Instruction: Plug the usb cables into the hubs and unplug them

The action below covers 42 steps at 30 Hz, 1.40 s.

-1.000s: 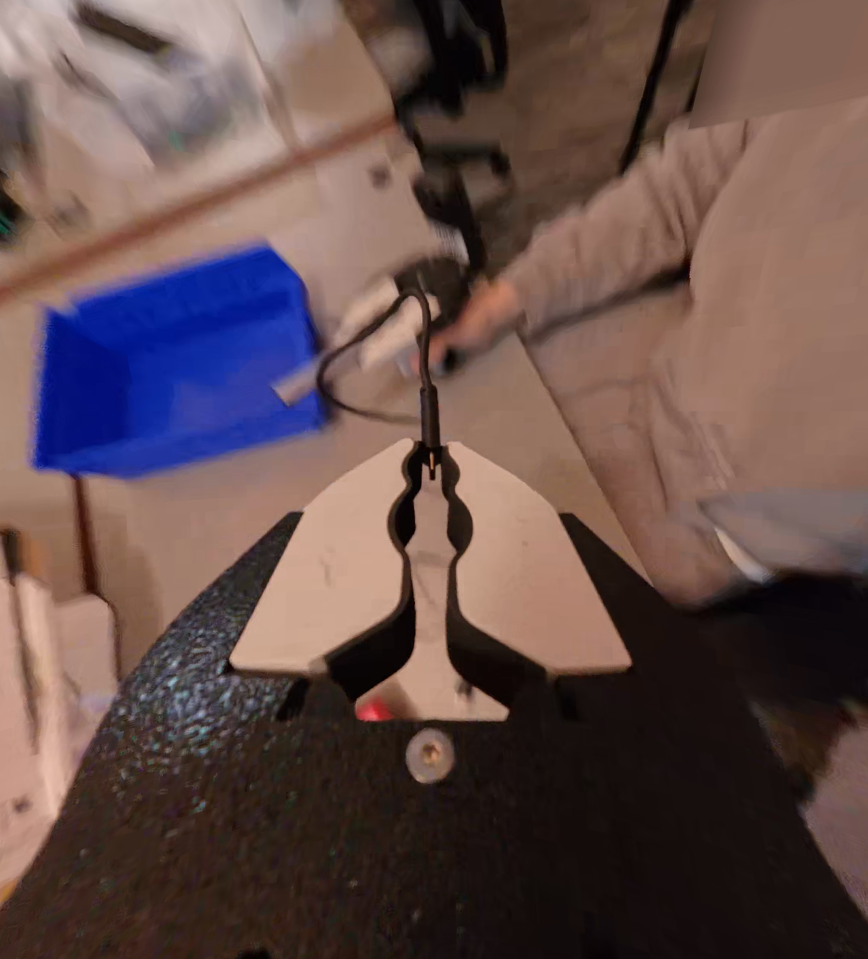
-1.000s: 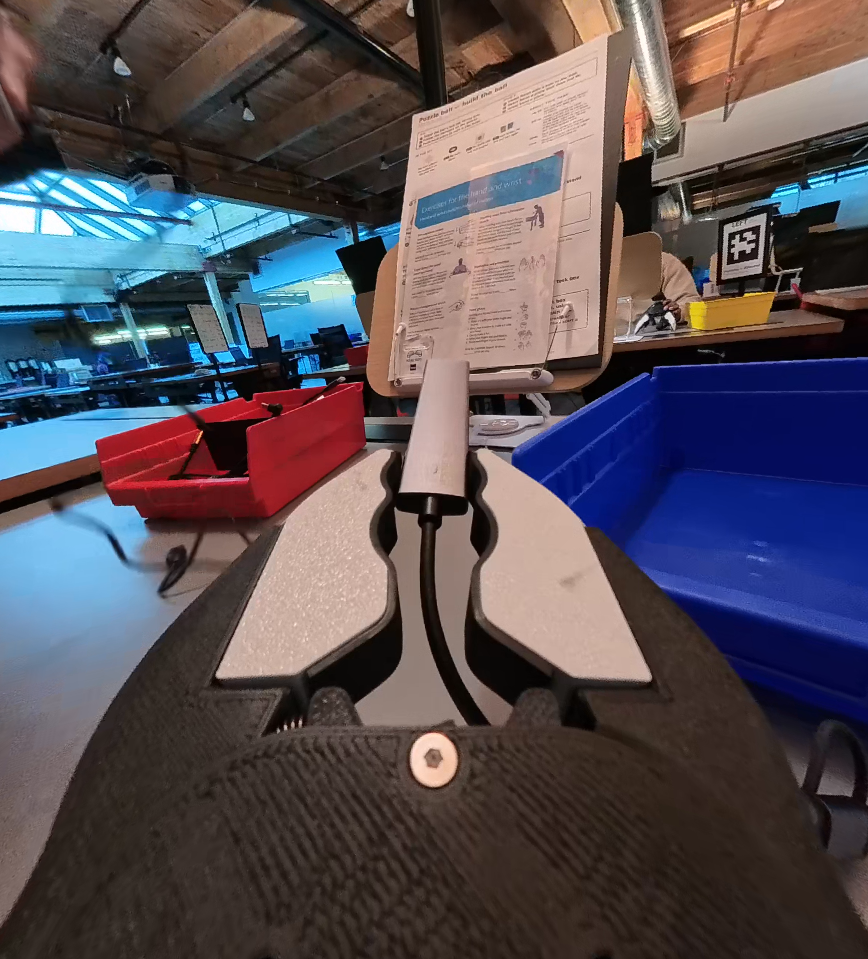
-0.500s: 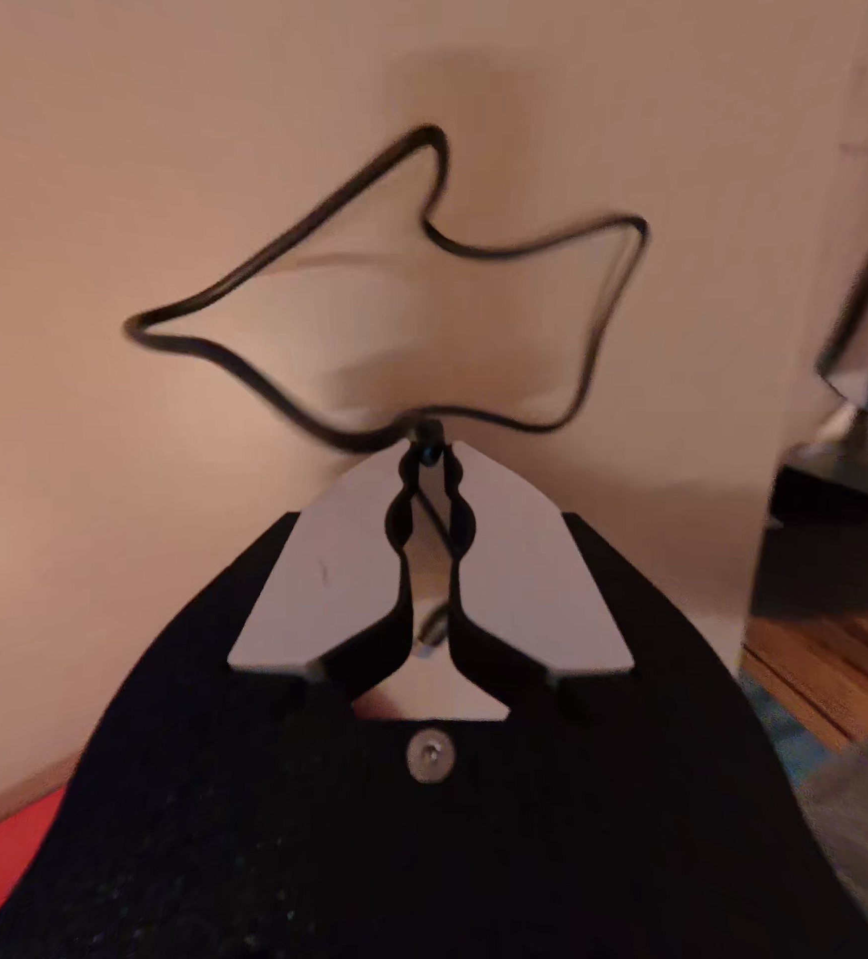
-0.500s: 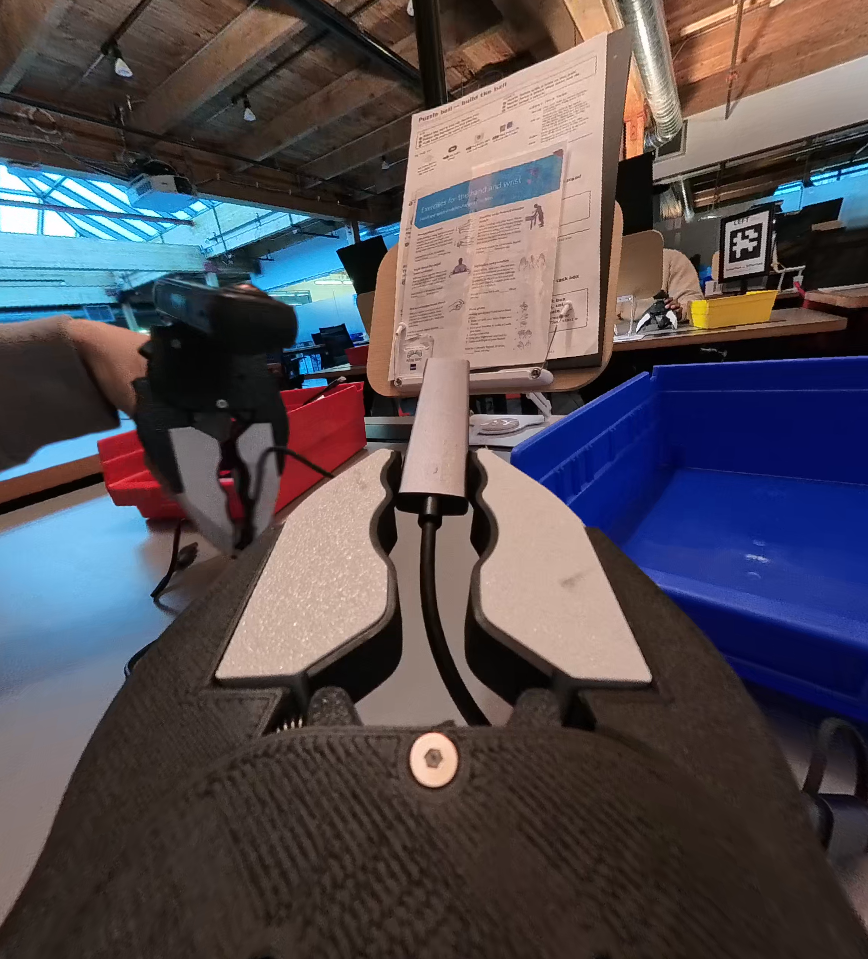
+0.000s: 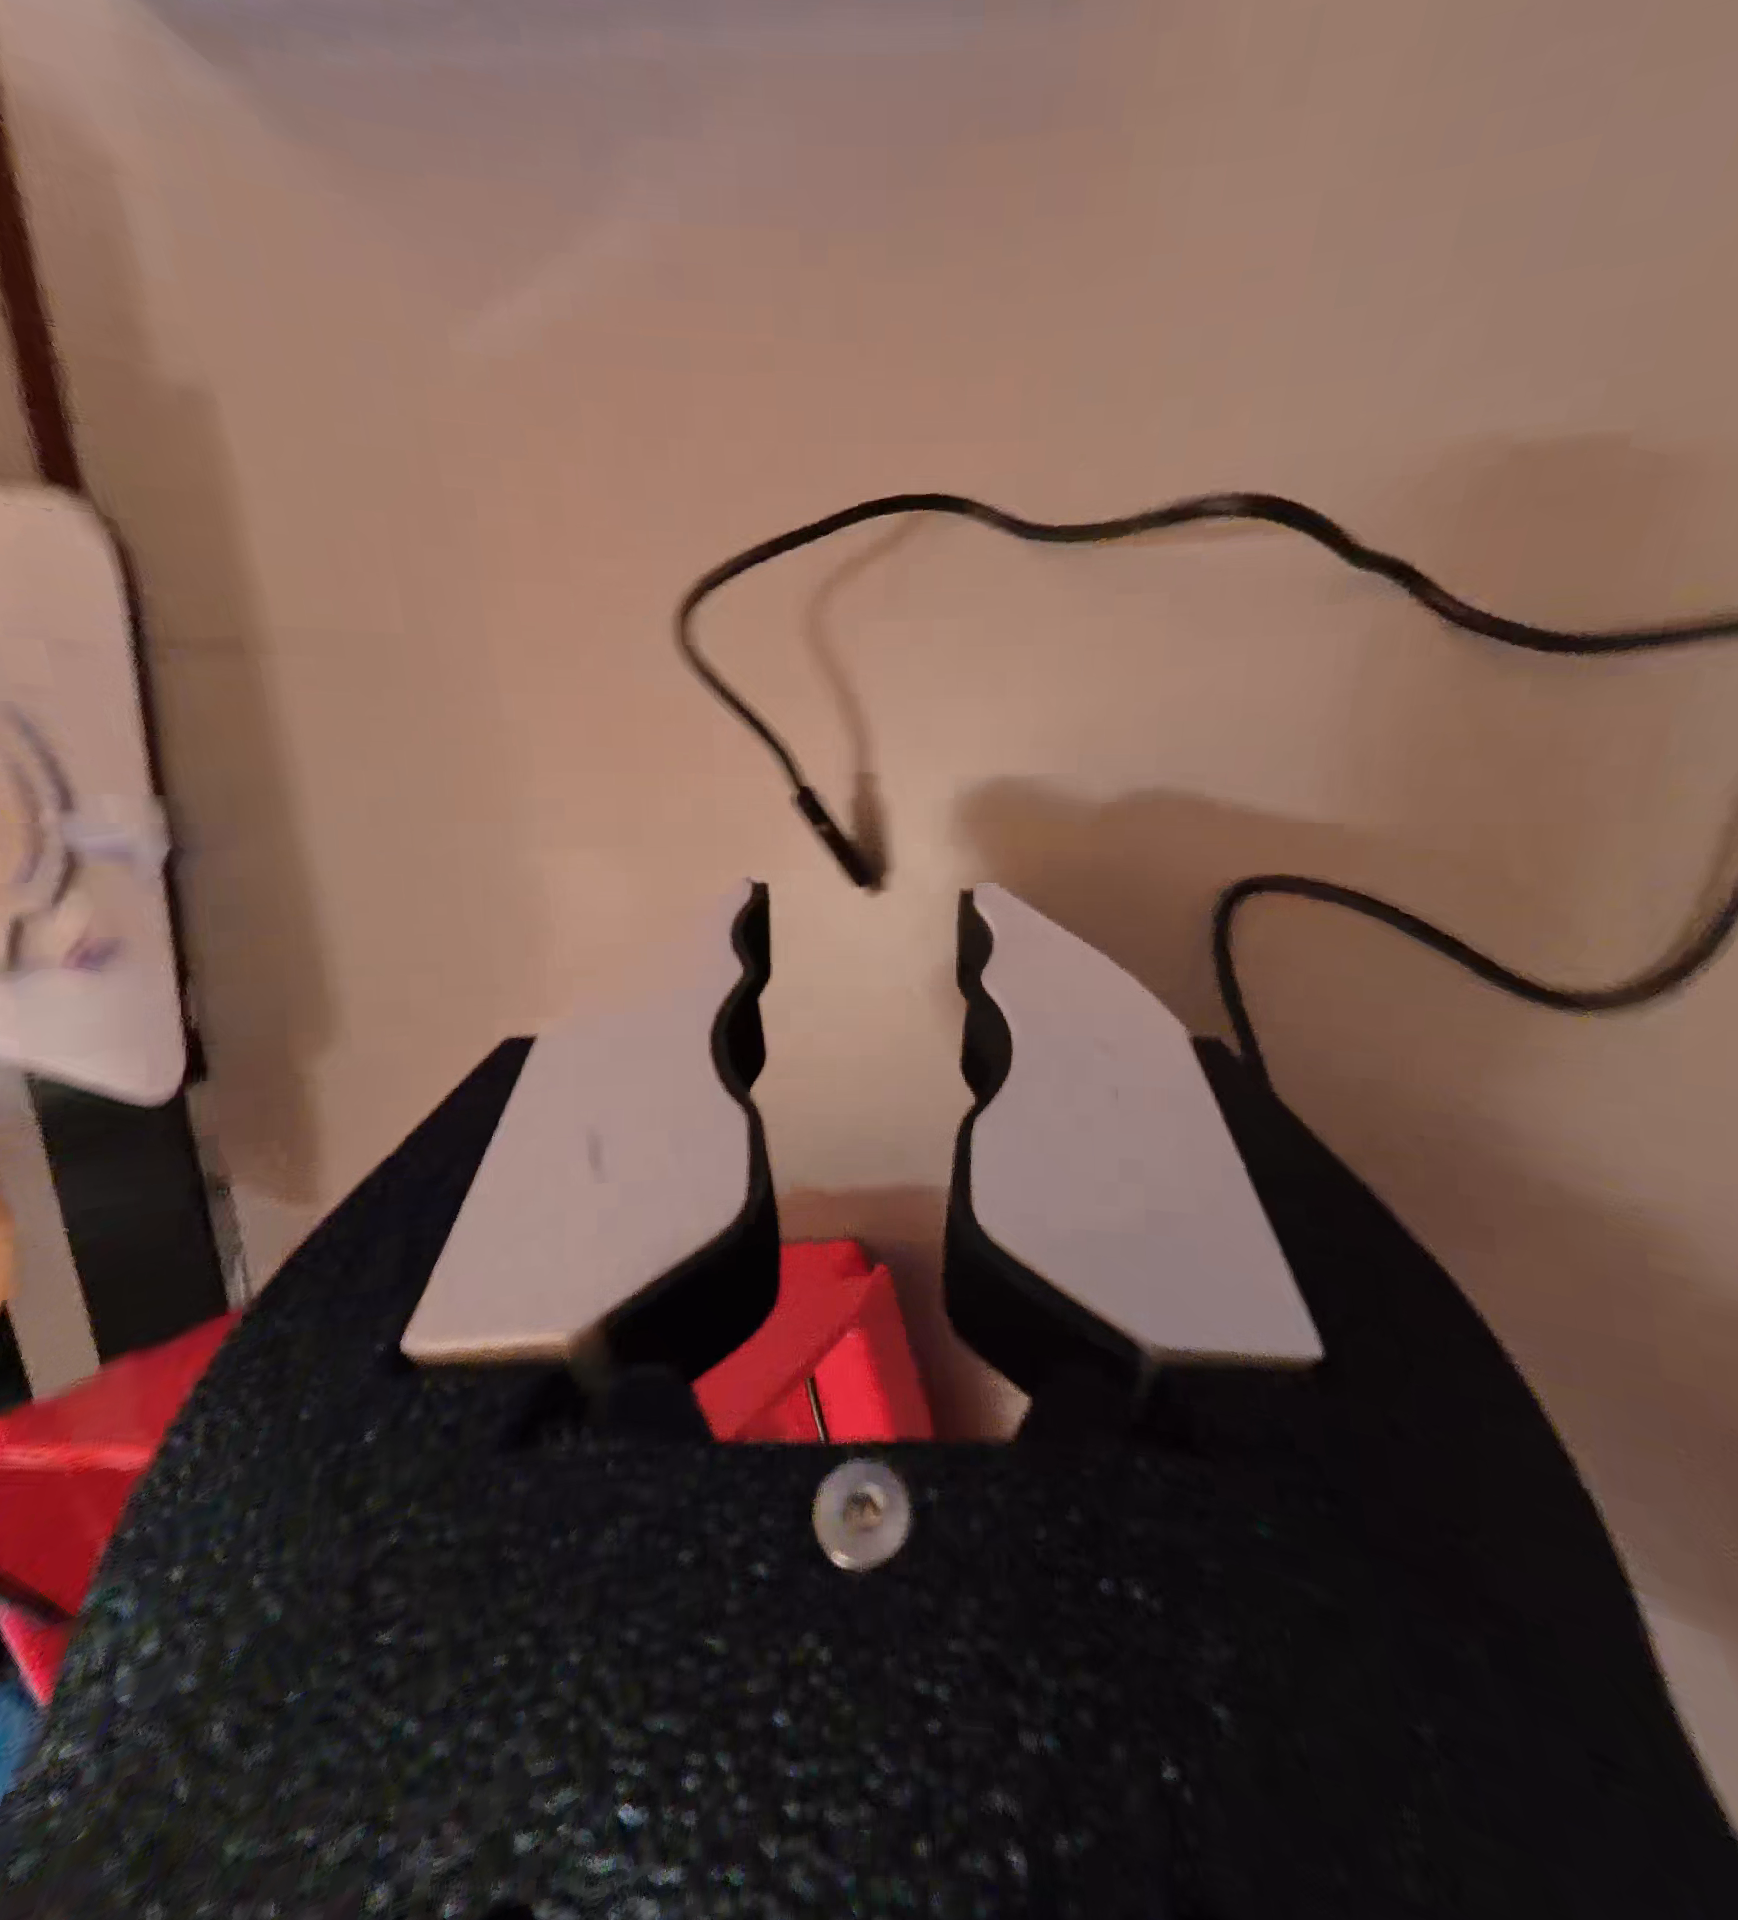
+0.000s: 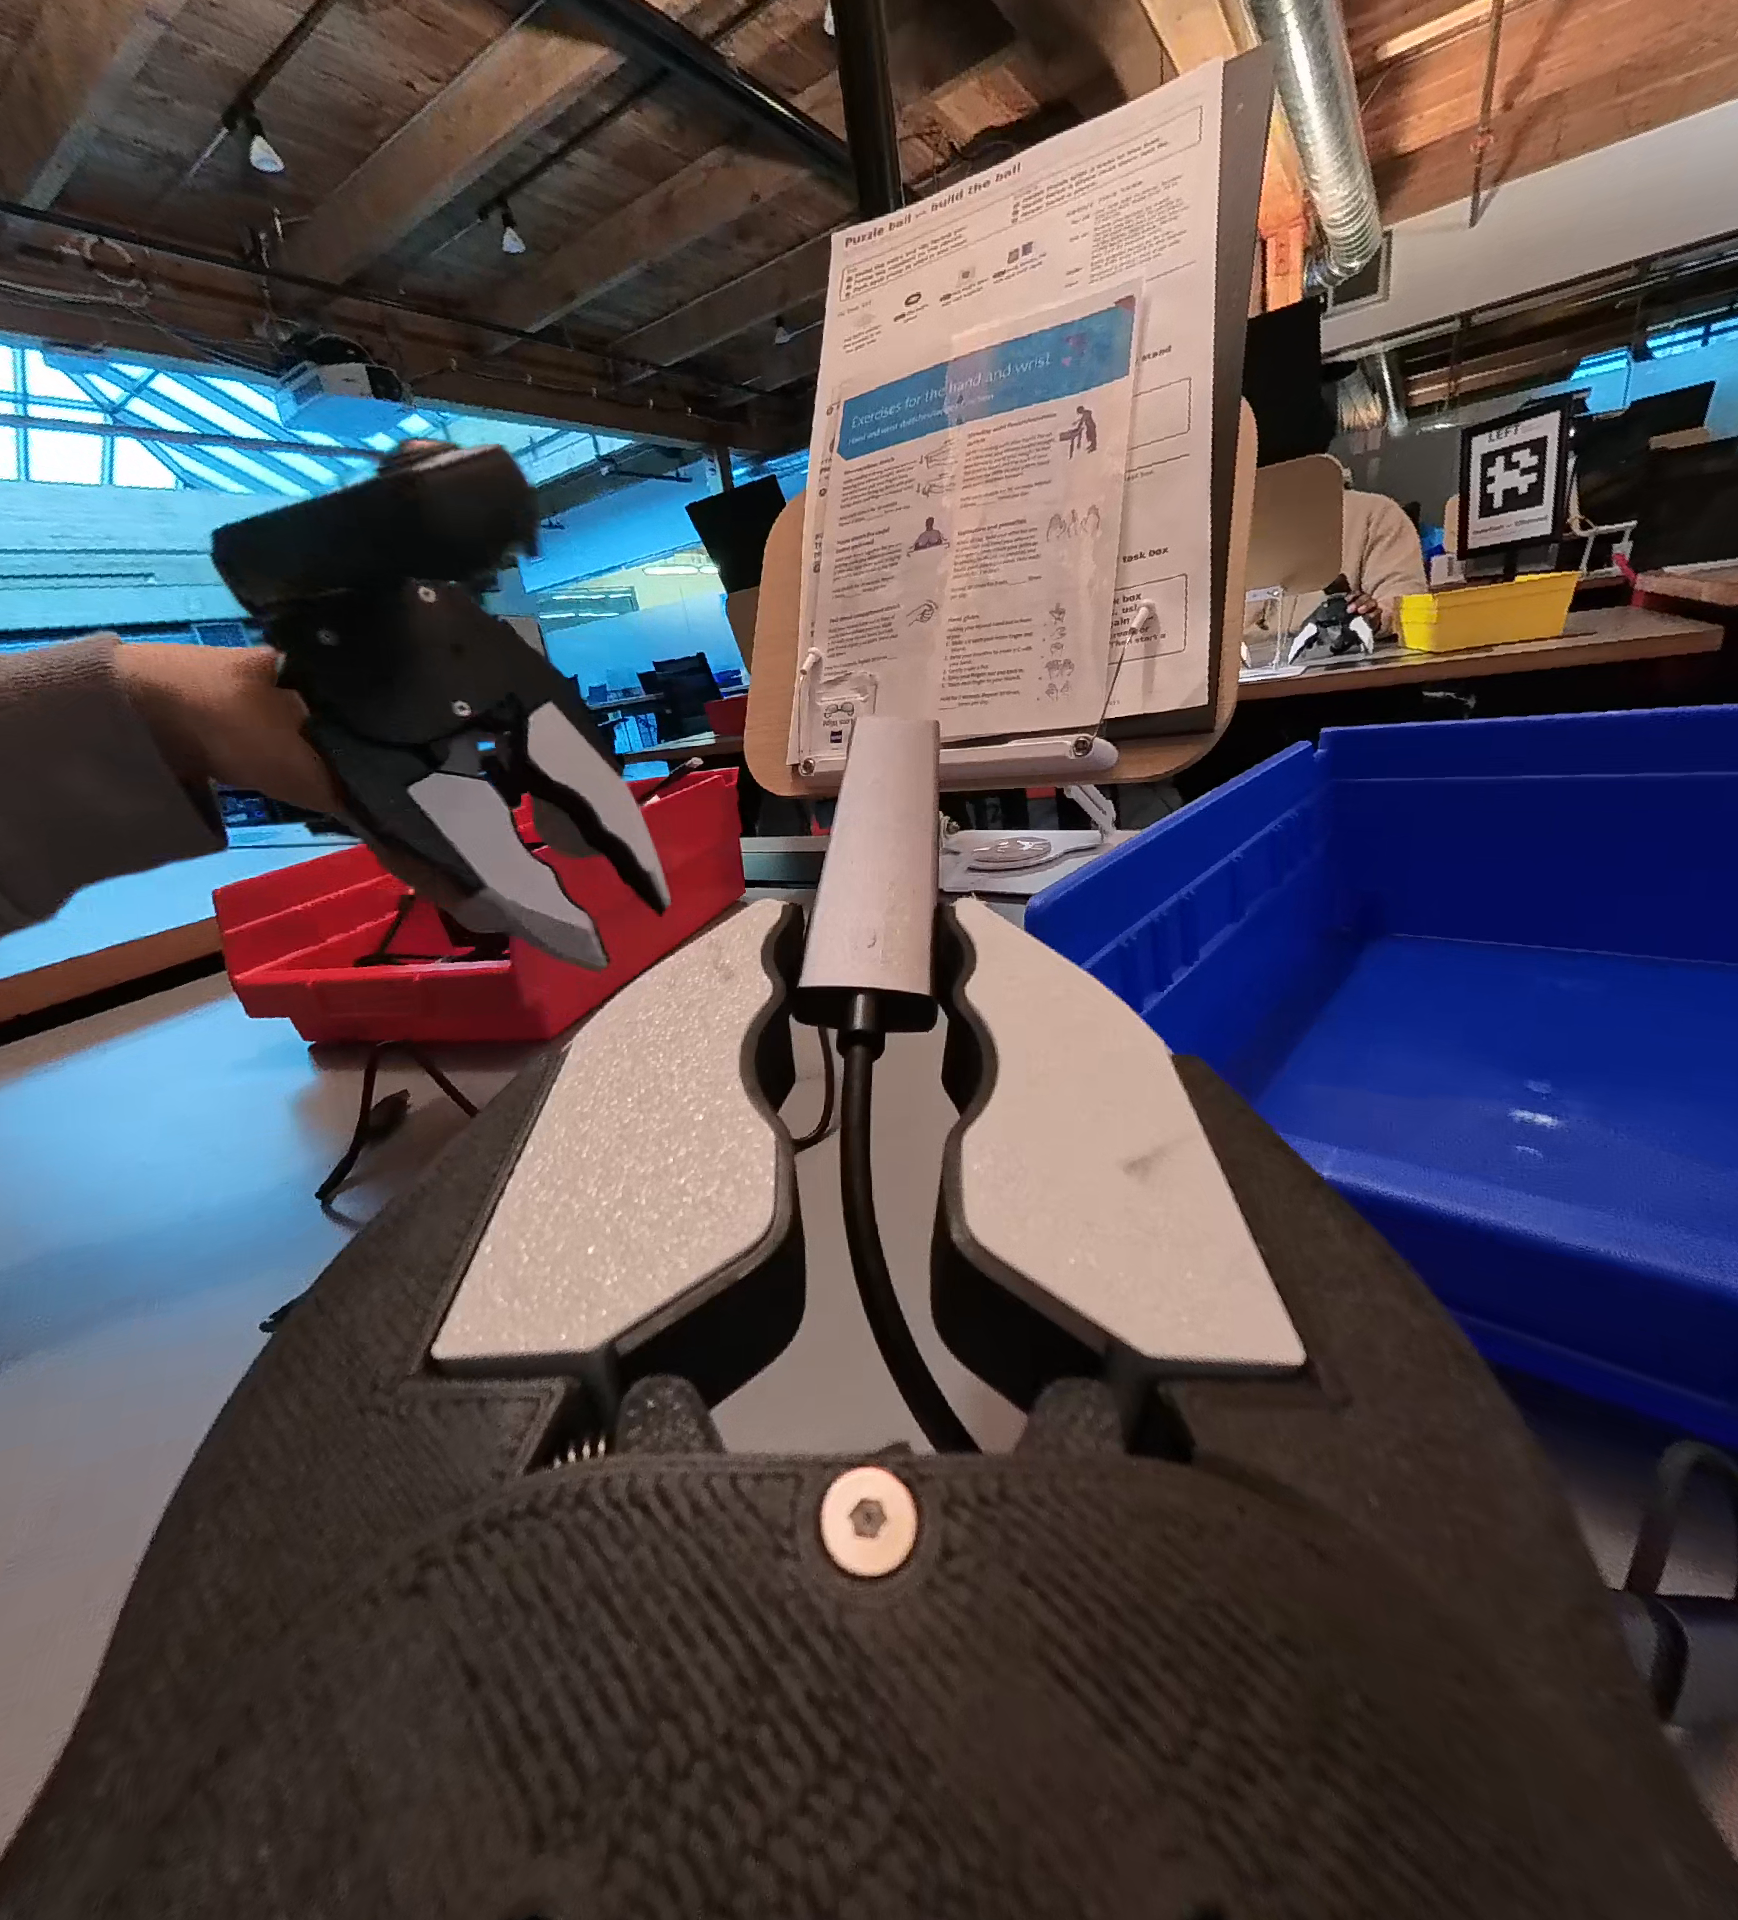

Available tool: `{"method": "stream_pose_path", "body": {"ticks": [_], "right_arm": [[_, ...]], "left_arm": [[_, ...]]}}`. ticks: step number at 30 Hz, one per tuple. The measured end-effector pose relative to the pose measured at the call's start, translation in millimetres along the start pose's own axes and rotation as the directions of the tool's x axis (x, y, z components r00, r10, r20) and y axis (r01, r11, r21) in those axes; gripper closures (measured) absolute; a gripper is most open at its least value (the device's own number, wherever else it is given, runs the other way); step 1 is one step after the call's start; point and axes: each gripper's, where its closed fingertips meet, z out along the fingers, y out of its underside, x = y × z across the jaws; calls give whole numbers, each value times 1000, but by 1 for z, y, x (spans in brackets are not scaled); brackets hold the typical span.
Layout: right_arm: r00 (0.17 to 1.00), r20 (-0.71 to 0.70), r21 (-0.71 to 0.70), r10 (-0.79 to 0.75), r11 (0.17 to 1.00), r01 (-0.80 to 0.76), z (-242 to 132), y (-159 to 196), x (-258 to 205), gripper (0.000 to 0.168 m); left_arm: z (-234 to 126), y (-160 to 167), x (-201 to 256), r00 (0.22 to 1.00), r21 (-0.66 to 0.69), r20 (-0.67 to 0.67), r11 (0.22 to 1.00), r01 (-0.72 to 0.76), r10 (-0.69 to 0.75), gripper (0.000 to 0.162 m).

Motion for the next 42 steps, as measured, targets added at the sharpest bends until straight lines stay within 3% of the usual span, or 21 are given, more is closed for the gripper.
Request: {"method": "stream_pose_path", "body": {"ticks": [3, 5, 8, 10, 12, 13, 16, 18, 20, 23, 26, 30, 37, 38, 39, 42], "right_arm": [[1000, 5, -7, 5, 1000, -5, 1, 1, 0, 143], [1000, 5, -3, 2, 1000, -2, 0, 0, 0, 144], [1000, 10, 3, -6, 1000, 6, 0, 0, -2, 144], [1000, 15, 4, -8, 1000, 8, 0, 0, -2, 144], [1000, 21, 5, 1, 1000, -1, -1, -1, -2, 144], [1000, 20, 6, 7, 1000, -7, -1, -1, -1, 144], [1000, 21, 3, 22, 1000, -22, 0, 0, 0, 144], [1000, 22, -3, 18, 1000, -18, 0, 0, -1, 144], [1000, 27, -10, 16, 1000, -15, 1, 1, -1, 144], [999, 28, -2, 21, 1000, -21, 0, 0, -1, 144], [999, 30, 7, 31, 999, -32, -1, -1, 0, 144], [999, 32, 11, 39, 999, -39, -1, -1, 0, 144], [998, 32, 18, 50, 999, -50, -2, -2, 2, 144], [998, 31, 18, 49, 999, -49, -2, -2, 2, 144], [998, 32, 17, 49, 999, -49, -2, -2, 2, 144], [998, 32, 17, 52, 998, -53, -2, -2, 2, 144]], "left_arm": [[11, 3, -4, 987, -51, -53, 988, 146, -149, 131], [20, 9, -13, 990, -81, -53, 989, 123, -128, 129], [30, 13, -25, 995, -105, 4, 990, -97, 98, 131], [31, 3, -26, 936, -78, 77, 938, -337, 343, 129], [26, -11, -21, 794, -56, 160, 808, -586, 587, 130], [24, -9, -17, 706, -115, 141, 720, -684, 694, 126], [19, -3, -22, 346, -356, 55, 342, -869, 937, 115], [24, -2, -18, 139, -402, -43, 110, -909, 989, 113], [31, 6, -13, 43, -402, -175, -32, -915, 984, 114], [42, 12, -10, -1, -378, -311, -124, -917, 950, 120], [49, 16, -11, 38, -382, -419, -139, -914, 907, 121], [59, 16, -12, 26, -370, -493, -183, -911, 870, 126], [61, 40, -34, 127, -417, -584, -162, -895, 802, 145], [57, 43, -35, 172, -427, -579, -116, -897, 797, 148], [54, 44, -33, 249, -436, -557, -23, -900, 793, 152], [42, 33, -15, 594, -389, -425, 455, -801, 683, 154]]}}
